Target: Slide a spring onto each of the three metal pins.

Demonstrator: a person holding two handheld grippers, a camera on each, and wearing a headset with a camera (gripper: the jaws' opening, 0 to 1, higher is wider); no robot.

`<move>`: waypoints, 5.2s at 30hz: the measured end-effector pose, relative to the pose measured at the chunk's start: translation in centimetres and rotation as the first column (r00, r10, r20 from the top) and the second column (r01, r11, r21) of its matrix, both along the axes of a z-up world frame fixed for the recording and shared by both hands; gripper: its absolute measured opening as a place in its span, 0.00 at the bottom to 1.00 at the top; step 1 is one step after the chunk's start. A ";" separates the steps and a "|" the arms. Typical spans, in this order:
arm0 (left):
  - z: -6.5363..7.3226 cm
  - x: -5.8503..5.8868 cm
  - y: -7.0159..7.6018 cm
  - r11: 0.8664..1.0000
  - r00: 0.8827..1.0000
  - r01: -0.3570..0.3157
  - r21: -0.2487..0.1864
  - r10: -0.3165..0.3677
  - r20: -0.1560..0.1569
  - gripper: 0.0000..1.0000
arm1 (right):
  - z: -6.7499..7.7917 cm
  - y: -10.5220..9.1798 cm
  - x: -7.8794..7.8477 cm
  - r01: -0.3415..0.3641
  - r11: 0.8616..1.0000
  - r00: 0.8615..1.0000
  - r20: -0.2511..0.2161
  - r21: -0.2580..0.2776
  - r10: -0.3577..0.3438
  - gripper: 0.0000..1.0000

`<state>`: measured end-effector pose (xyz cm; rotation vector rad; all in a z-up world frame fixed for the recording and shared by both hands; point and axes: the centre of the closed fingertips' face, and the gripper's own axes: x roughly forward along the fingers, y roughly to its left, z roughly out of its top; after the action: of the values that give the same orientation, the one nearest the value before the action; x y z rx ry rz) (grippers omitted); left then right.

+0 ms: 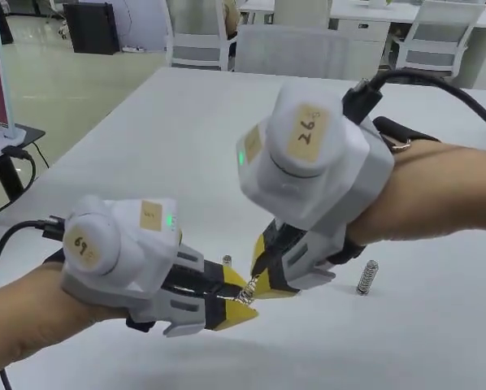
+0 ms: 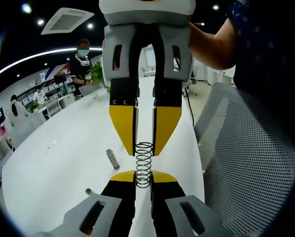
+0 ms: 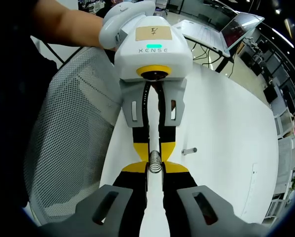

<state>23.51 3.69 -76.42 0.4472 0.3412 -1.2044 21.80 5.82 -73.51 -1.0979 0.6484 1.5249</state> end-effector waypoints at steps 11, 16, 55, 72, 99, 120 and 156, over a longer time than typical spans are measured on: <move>-0.1 -0.2 0.2 1.000 1.000 -0.002 -0.004 0.002 -0.006 0.02 | -0.1 0.2 0.0 0.002 0.999 0.999 -0.034 0.038 0.000 0.08; -0.2 -0.2 0.3 1.000 1.000 -0.006 -0.006 0.006 -0.010 0.02 | -0.4 0.1 -0.2 0.019 0.998 0.998 -0.063 0.063 -0.015 0.12; 1.0 -0.1 0.2 0.997 1.000 -0.024 -0.074 0.023 -0.013 0.04 | -0.7 0.7 0.3 0.048 0.995 0.995 -0.092 0.092 -0.039 0.08; 0.8 0.4 2.3 0.994 0.995 -0.088 -0.064 0.085 -0.051 0.22 | -0.7 0.8 1.0 0.042 0.996 0.996 -0.078 0.073 -0.036 0.08; -0.1 0.7 5.5 0.966 0.967 -0.243 -0.088 0.235 -0.097 0.40 | -0.9 0.7 2.3 0.045 0.998 0.997 -0.065 0.048 -0.042 0.09; -1.0 1.0 6.1 0.943 0.946 -0.313 -0.113 0.298 -0.130 0.47 | -0.7 0.6 5.1 0.068 0.997 0.997 -0.027 0.021 -0.067 0.09; -1.5 1.4 6.8 0.925 0.929 -0.359 -0.123 0.341 -0.144 0.51 | -3.6 4.1 8.6 0.035 0.997 0.999 0.000 -0.070 -0.035 0.09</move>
<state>24.88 10.47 -77.89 0.1737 0.4135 -0.8988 30.38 9.92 -77.12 -1.1327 0.7228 1.4826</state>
